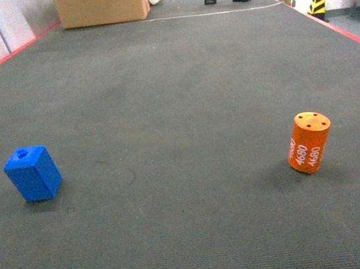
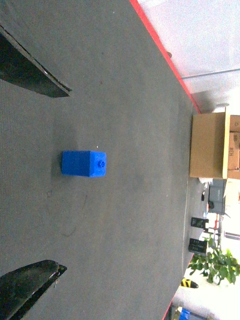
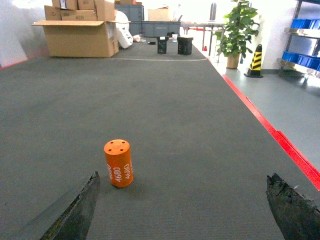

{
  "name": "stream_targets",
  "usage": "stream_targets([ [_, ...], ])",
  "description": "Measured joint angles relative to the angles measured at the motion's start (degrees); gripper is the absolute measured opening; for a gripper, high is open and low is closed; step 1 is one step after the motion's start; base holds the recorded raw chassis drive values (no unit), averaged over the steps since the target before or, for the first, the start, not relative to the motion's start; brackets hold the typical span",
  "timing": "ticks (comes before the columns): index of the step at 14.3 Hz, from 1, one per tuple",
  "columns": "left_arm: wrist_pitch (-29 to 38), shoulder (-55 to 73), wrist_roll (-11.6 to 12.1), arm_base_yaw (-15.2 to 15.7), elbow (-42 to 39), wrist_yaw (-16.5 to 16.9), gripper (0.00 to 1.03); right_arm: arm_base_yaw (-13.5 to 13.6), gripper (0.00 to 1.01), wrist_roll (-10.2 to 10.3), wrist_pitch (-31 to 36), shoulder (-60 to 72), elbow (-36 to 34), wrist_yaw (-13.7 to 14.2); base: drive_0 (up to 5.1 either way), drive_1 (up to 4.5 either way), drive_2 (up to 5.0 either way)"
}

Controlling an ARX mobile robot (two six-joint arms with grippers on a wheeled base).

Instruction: Sort blue parts and orange caps into right shelf containers

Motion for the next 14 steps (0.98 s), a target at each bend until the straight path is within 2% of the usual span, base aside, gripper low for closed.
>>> stream_targets([
  [14, 0.0, 0.0, 0.0, 0.0, 0.0, 0.02, 0.98, 0.0, 0.98, 0.0, 0.0, 0.0, 0.0, 0.0, 0.0, 0.0, 0.0],
])
